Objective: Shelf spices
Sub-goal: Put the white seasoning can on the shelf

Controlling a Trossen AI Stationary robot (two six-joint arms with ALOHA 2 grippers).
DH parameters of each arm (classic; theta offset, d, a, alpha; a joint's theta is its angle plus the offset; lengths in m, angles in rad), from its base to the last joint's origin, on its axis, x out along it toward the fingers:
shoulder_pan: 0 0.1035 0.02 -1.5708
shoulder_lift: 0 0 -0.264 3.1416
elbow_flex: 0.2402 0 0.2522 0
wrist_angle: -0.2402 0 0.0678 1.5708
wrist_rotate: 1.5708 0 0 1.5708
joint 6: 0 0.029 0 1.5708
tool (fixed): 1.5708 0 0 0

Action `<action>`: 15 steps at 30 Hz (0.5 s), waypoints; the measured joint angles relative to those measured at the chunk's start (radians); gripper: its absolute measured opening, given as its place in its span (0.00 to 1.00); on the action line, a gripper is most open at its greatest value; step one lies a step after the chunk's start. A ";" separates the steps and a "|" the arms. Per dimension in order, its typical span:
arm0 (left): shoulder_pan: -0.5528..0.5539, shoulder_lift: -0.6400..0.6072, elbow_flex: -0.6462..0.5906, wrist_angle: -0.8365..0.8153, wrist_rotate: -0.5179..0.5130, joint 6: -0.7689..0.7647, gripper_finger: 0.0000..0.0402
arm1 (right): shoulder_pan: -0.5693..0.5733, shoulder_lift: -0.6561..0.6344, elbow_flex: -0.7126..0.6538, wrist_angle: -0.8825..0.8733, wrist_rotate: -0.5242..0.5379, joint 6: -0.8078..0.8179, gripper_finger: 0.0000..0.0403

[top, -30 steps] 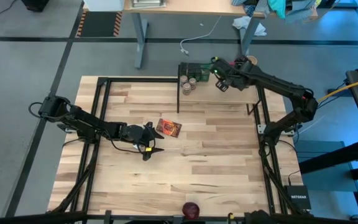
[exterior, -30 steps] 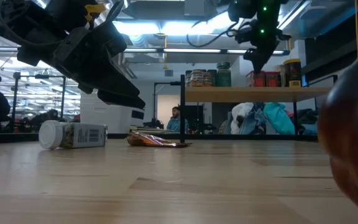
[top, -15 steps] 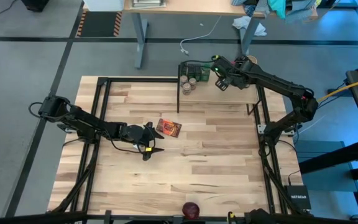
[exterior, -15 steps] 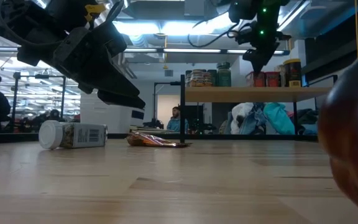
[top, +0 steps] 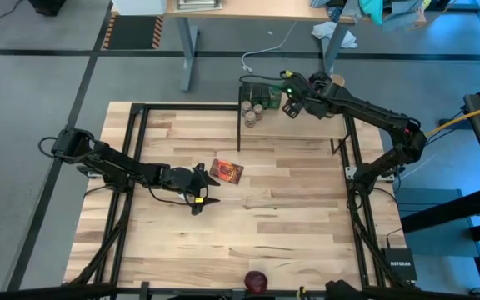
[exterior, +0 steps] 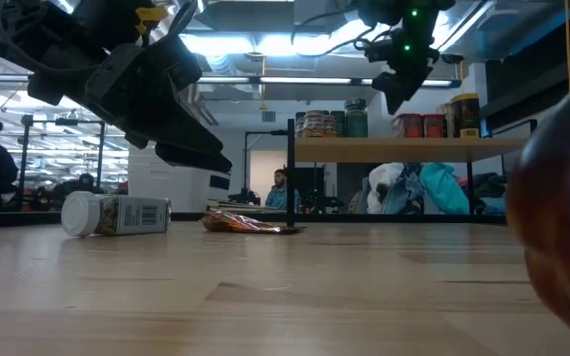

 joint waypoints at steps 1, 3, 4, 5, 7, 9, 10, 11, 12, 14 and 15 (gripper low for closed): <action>-0.001 0.000 0.000 -0.003 0.000 0.000 0.72 | 0.008 0.000 0.001 -0.010 -0.007 0.000 0.82; -0.001 0.000 0.000 -0.010 0.000 0.005 0.72 | 0.047 0.000 0.018 -0.075 -0.024 0.028 0.82; -0.001 0.000 0.000 -0.009 0.000 0.007 0.72 | 0.076 0.000 0.027 -0.104 -0.030 0.053 0.82; -0.001 0.000 0.000 -0.009 0.000 0.011 0.72 | 0.108 -0.003 0.032 -0.127 -0.031 0.076 0.82; -0.001 0.000 0.000 -0.009 0.000 0.023 0.72 | 0.177 -0.016 0.031 -0.153 -0.024 0.111 0.82; -0.001 0.000 0.000 -0.009 0.000 0.014 0.72 | 0.243 -0.029 0.031 -0.163 -0.023 0.153 0.82; -0.001 0.000 0.000 -0.009 0.000 -0.005 0.72 | 0.276 -0.034 0.031 -0.168 -0.026 0.186 0.82; -0.001 0.000 0.000 -0.013 0.000 -0.024 0.72 | 0.307 -0.038 0.031 -0.174 -0.040 0.223 0.82; -0.001 0.000 0.000 -0.020 0.000 -0.037 0.72 | 0.336 -0.040 0.030 -0.181 -0.064 0.255 0.82; -0.004 0.000 0.000 -0.036 0.000 -0.062 0.72 | 0.394 -0.040 0.030 -0.189 -0.117 0.294 0.82; -0.006 0.000 0.000 -0.042 0.000 -0.072 0.72 | 0.420 -0.040 0.029 -0.190 -0.137 0.307 0.82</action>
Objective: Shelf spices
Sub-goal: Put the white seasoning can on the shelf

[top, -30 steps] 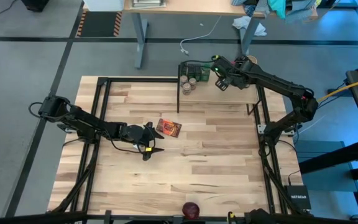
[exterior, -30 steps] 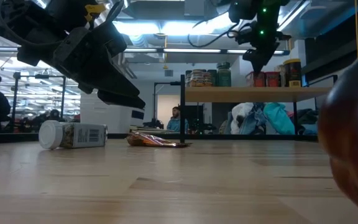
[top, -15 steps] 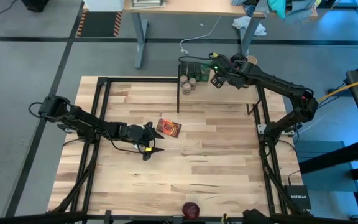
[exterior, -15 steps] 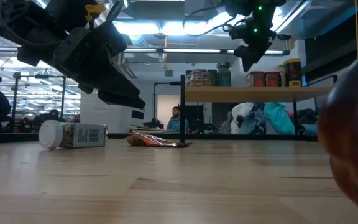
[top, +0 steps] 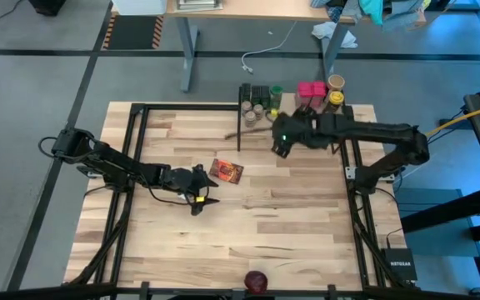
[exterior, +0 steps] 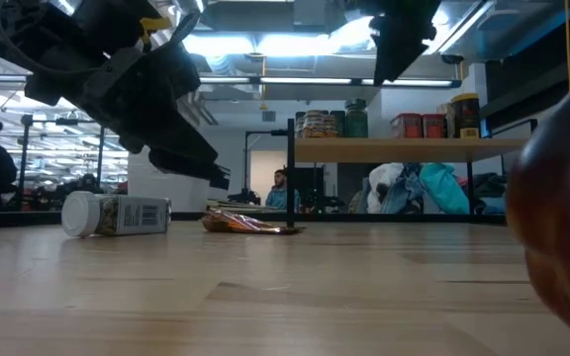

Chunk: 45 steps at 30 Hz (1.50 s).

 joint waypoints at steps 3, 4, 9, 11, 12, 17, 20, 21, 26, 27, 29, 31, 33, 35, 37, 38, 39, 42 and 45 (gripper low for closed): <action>-0.010 0.000 0.000 -0.014 0.000 -0.038 0.72 | 0.080 0.000 0.000 0.005 -0.031 0.047 0.82; -0.012 0.000 0.000 -0.020 0.000 -0.055 0.72 | 0.106 0.000 -0.002 0.016 -0.034 0.063 0.82; -0.012 0.000 0.000 -0.033 -0.011 -0.050 0.72 | 0.219 0.000 -0.069 0.152 -0.036 0.098 0.82; -0.004 0.000 0.000 -0.046 -0.022 -0.050 0.72 | 0.258 0.000 -0.124 0.259 -0.036 0.099 0.82; 0.001 0.000 0.000 -0.054 -0.023 -0.050 0.72 | 0.276 0.000 -0.157 0.311 -0.036 0.099 0.82; 0.042 -0.024 0.021 -0.207 -0.023 -0.068 0.72 | 0.366 0.002 -0.328 0.568 -0.036 0.098 0.82; 0.063 -0.094 0.099 -0.488 -0.025 -0.090 0.72 | 0.409 0.002 -0.412 0.684 -0.037 0.098 0.82; 0.067 -0.119 0.126 -0.583 -0.026 -0.090 0.72 | 0.420 0.002 -0.432 0.716 -0.037 0.099 0.82; 0.046 -0.202 0.201 -0.902 -0.012 -0.251 0.72 | 0.440 0.002 -0.490 0.813 -0.017 0.099 0.82; 0.036 -0.210 0.203 -0.946 -0.007 -0.301 0.72 | 0.440 0.002 -0.495 0.824 -0.018 0.102 0.82; 0.014 -0.216 0.202 -1.030 -0.009 -0.385 0.72 | 0.438 0.002 -0.504 0.846 -0.011 0.104 0.82; -0.005 -0.217 0.198 -1.082 -0.014 -0.423 0.72 | 0.437 0.002 -0.515 0.873 -0.001 0.105 0.82; -0.026 -0.218 0.181 -1.121 -0.044 -0.420 0.72 | 0.437 0.006 -0.523 0.904 0.010 0.105 0.82; -0.045 -0.215 0.159 -1.146 -0.023 -0.425 0.72 | 0.437 0.008 -0.526 0.905 0.010 0.105 0.82; -0.057 -0.209 0.157 -1.130 -0.017 -0.429 0.72 | 0.437 0.008 -0.526 0.908 0.010 0.105 0.82; -0.061 -0.215 0.161 -1.131 -0.022 -0.430 0.72 | 0.437 0.008 -0.526 0.907 0.012 0.105 0.82; -0.062 -0.217 0.167 -1.135 -0.023 -0.431 0.72 | 0.437 0.008 -0.526 0.908 0.019 0.105 0.82; -0.067 -0.216 0.174 -1.136 -0.027 -0.443 0.72 | 0.437 0.008 -0.526 0.910 0.034 0.105 0.82; -0.067 -0.216 0.175 -1.135 -0.029 -0.454 0.72 | 0.437 0.009 -0.526 0.909 0.034 0.105 0.82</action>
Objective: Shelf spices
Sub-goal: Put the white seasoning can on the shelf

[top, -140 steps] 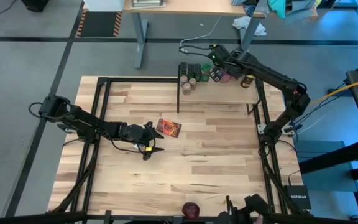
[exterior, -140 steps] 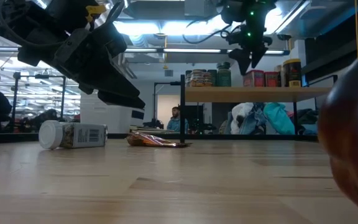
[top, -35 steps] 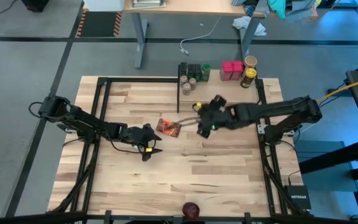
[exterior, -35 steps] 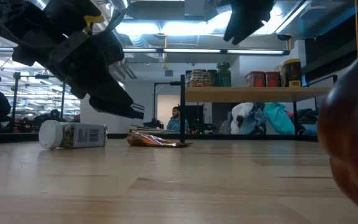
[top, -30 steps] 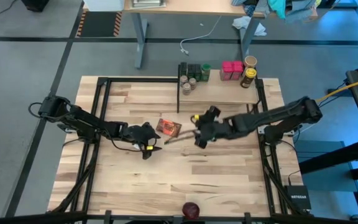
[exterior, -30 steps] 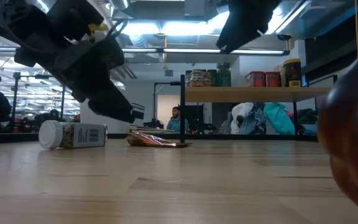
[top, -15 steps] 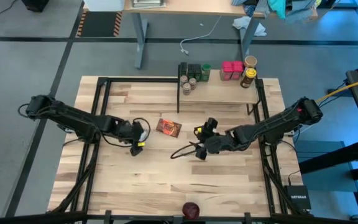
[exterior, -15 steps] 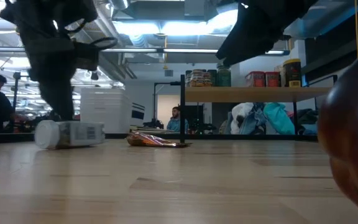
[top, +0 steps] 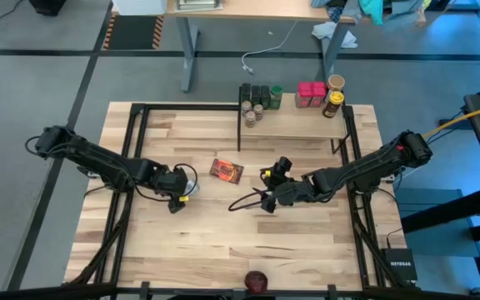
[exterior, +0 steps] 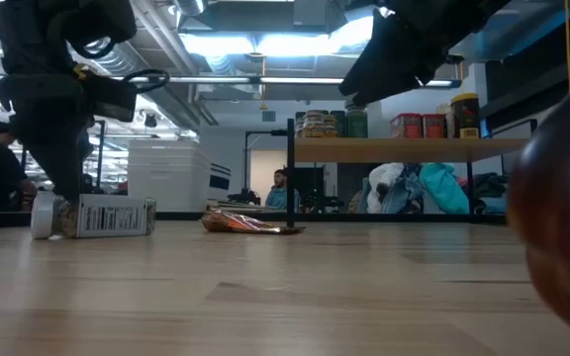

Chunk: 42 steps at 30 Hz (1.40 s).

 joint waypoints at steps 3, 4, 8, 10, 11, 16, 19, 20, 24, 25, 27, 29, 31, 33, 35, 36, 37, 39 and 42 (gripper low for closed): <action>-0.006 0.004 -0.026 0.001 0.016 -0.015 0.72 | 0.000 0.000 0.000 0.001 -0.002 0.000 0.82; -0.010 0.002 -0.034 0.009 0.017 -0.022 0.72 | 0.000 0.000 0.000 -0.003 -0.003 0.000 0.82; -0.036 0.002 -0.083 0.080 0.019 -0.031 0.72 | 0.000 0.000 0.000 -0.001 -0.008 0.002 0.82; -0.039 0.002 -0.116 0.146 0.019 -0.028 0.72 | 0.000 0.000 0.000 -0.001 -0.005 0.002 0.82; -0.039 0.002 -0.128 0.165 0.019 -0.028 0.72 | 0.000 0.000 0.000 -0.001 -0.002 0.002 0.82; -0.036 0.000 -0.158 0.205 0.020 -0.022 0.72 | 0.000 0.000 0.000 0.001 -0.001 0.004 0.82; -0.038 0.000 -0.158 0.206 0.015 -0.001 0.68 | 0.000 0.000 0.000 0.000 -0.001 0.004 0.82; -0.038 0.000 -0.159 0.209 0.006 -0.001 0.66 | 0.000 0.000 0.000 0.001 -0.001 0.004 0.82; -0.037 0.002 -0.159 0.209 -0.010 0.016 0.53 | 0.000 0.000 0.000 -0.009 -0.013 0.004 0.82; -0.036 0.002 -0.159 0.209 -0.009 0.019 0.49 | 0.000 0.000 0.000 -0.008 -0.017 0.002 0.82; -0.037 0.002 -0.160 0.209 -0.010 0.023 0.48 | 0.000 0.000 0.000 -0.007 -0.036 0.001 0.82; -0.037 0.002 -0.156 0.203 -0.009 0.032 0.48 | 0.000 0.000 0.000 -0.006 -0.062 0.001 0.82; -0.037 0.003 -0.139 0.185 -0.003 0.033 0.48 | 0.000 0.000 0.000 -0.006 -0.075 0.000 0.82; -0.036 0.005 -0.108 0.156 0.013 0.026 0.48 | 0.000 0.000 0.000 -0.006 -0.080 0.000 0.82; -0.037 0.004 -0.065 0.134 0.020 0.042 0.48 | 0.000 0.000 0.000 -0.005 -0.081 0.001 0.82; -0.037 0.004 -0.045 0.122 0.024 0.056 0.48 | 0.000 0.000 0.000 0.000 -0.081 0.002 0.82; -0.037 0.004 -0.027 0.105 0.024 0.065 0.48 | 0.000 0.000 0.000 0.006 -0.084 0.002 0.82; -0.037 0.004 0.003 0.080 0.022 0.084 0.48 | 0.000 0.000 0.000 0.015 -0.089 0.002 0.82; -0.037 0.004 0.050 0.071 0.022 0.111 0.48 | -0.002 0.000 0.000 0.046 -0.081 0.000 0.82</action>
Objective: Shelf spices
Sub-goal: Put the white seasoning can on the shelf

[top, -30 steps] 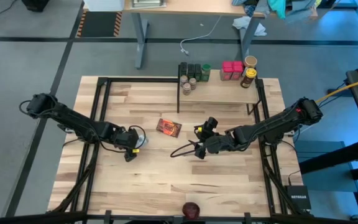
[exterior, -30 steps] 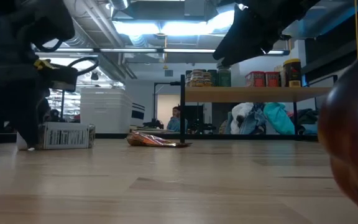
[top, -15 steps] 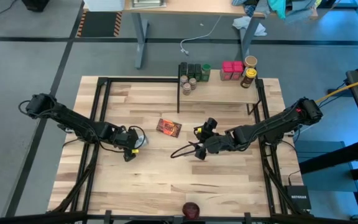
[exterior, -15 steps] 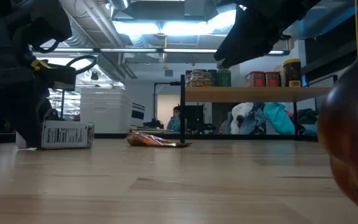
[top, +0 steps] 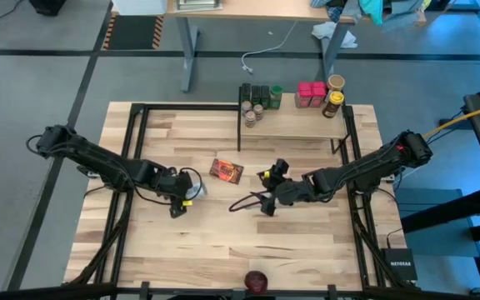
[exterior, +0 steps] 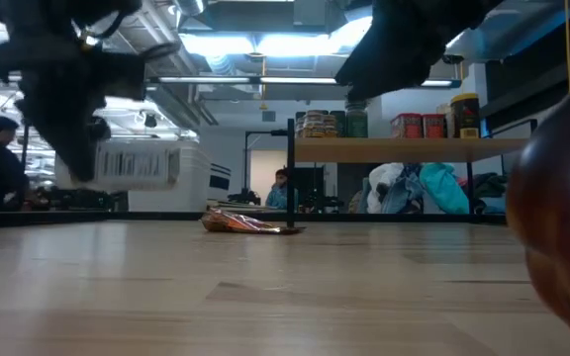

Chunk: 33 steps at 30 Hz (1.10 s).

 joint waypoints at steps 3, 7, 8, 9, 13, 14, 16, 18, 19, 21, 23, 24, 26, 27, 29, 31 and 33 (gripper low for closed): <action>0.000 0.000 0.037 -0.023 0.007 0.024 0.48 | -0.005 0.011 0.002 0.050 -0.005 -0.015 0.82; 0.000 -0.001 0.070 -0.022 0.006 0.049 0.48 | -0.009 0.055 0.002 0.154 -0.007 -0.105 0.82; 0.000 -0.001 0.074 -0.023 0.006 0.052 0.48 | -0.015 0.070 0.002 0.193 -0.008 -0.129 0.82; 0.000 -0.001 0.076 -0.023 0.006 0.055 0.48 | -0.019 0.087 0.002 0.224 -0.014 -0.145 0.82; 0.000 -0.001 0.077 -0.026 0.005 0.060 0.48 | -0.054 0.155 0.002 0.335 -0.052 -0.198 0.82; 0.000 -0.001 0.077 -0.025 0.005 0.062 0.48 | -0.066 0.172 0.001 0.362 -0.063 -0.211 0.82; 0.000 -0.001 0.077 -0.024 0.005 0.068 0.48 | -0.086 0.205 0.001 0.412 -0.095 -0.217 0.82; 0.000 -0.001 0.077 -0.024 0.005 0.070 0.48 | -0.110 0.238 0.001 0.474 -0.154 -0.218 0.82; 0.000 -0.001 0.077 -0.024 0.004 0.074 0.48 | -0.120 0.255 0.001 0.500 -0.185 -0.218 0.82; 0.000 -0.001 0.077 -0.023 0.004 0.077 0.48 | -0.138 0.287 0.001 0.557 -0.246 -0.219 0.82; 0.000 -0.001 0.077 -0.021 0.004 0.078 0.48 | -0.152 0.323 0.001 0.612 -0.288 -0.220 0.82; 0.000 -0.001 0.078 -0.018 0.004 0.079 0.48 | -0.157 0.338 0.001 0.635 -0.307 -0.222 0.82; 0.000 -0.001 0.078 -0.018 0.004 0.080 0.48 | -0.161 0.365 0.001 0.666 -0.347 -0.227 0.82; 0.000 -0.001 0.078 -0.017 0.004 0.079 0.48 | -0.165 0.375 0.005 0.668 -0.366 -0.236 0.82; 0.000 -0.001 0.078 -0.012 0.004 0.078 0.48 | -0.163 0.389 0.016 0.668 -0.398 -0.243 0.82; 0.001 -0.001 0.078 0.009 0.004 0.079 0.48 | -0.162 0.394 0.034 0.668 -0.426 -0.252 0.82; 0.001 -0.001 0.078 0.028 0.010 0.080 0.48 | -0.161 0.394 0.059 0.672 -0.456 -0.287 0.82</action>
